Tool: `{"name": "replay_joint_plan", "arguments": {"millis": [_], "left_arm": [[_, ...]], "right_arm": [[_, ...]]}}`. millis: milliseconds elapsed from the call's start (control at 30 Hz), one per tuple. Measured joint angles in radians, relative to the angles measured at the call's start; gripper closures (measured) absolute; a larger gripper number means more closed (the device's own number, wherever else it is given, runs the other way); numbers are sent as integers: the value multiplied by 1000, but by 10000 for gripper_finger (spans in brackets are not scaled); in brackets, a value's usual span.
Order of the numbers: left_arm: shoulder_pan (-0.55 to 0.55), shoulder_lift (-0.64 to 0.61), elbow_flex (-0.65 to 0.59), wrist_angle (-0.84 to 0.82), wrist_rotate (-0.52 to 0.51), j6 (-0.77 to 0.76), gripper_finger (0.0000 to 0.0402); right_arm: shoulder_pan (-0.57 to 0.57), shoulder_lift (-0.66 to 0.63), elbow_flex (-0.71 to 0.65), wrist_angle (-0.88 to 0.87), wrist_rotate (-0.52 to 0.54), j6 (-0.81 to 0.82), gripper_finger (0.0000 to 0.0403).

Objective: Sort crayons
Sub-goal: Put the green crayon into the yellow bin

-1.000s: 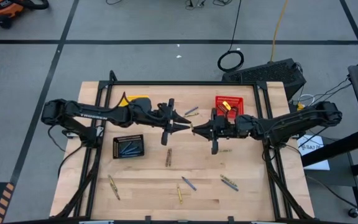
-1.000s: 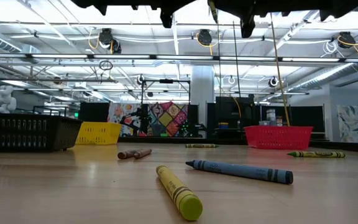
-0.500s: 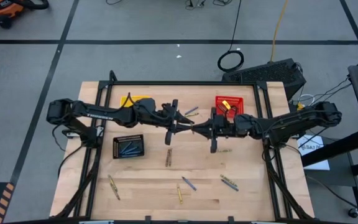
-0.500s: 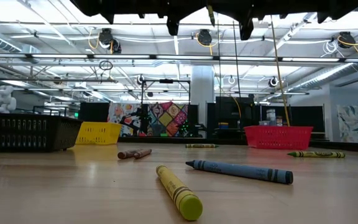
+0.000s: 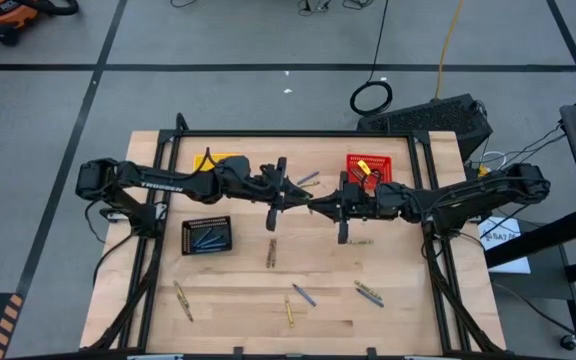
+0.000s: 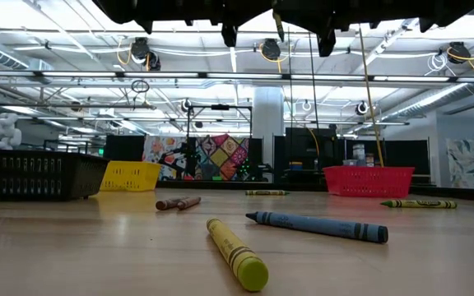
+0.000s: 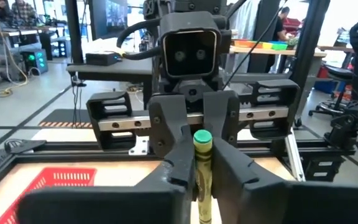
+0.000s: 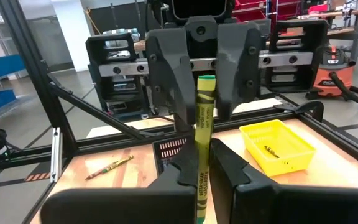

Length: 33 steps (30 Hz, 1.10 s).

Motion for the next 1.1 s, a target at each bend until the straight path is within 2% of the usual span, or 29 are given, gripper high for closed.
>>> {"name": "replay_joint_plan", "arguments": {"millis": [133, 500, 833, 1100], "left_arm": [[0, 0, 0, 1, 29, -2, 392], [1, 0, 0, -3, 35, -2, 391], [3, 0, 0, -19, 37, 7, 392], [47, -4, 2, -178, 49, 9, 393]], "right_arm": [[0, 0, 0, 0, -3, -1, 403], [0, 0, 0, 0, -2, -1, 402], [1, 0, 0, -1, -2, 0, 336], [1, 0, 0, -32, 4, 2, 304]]}}
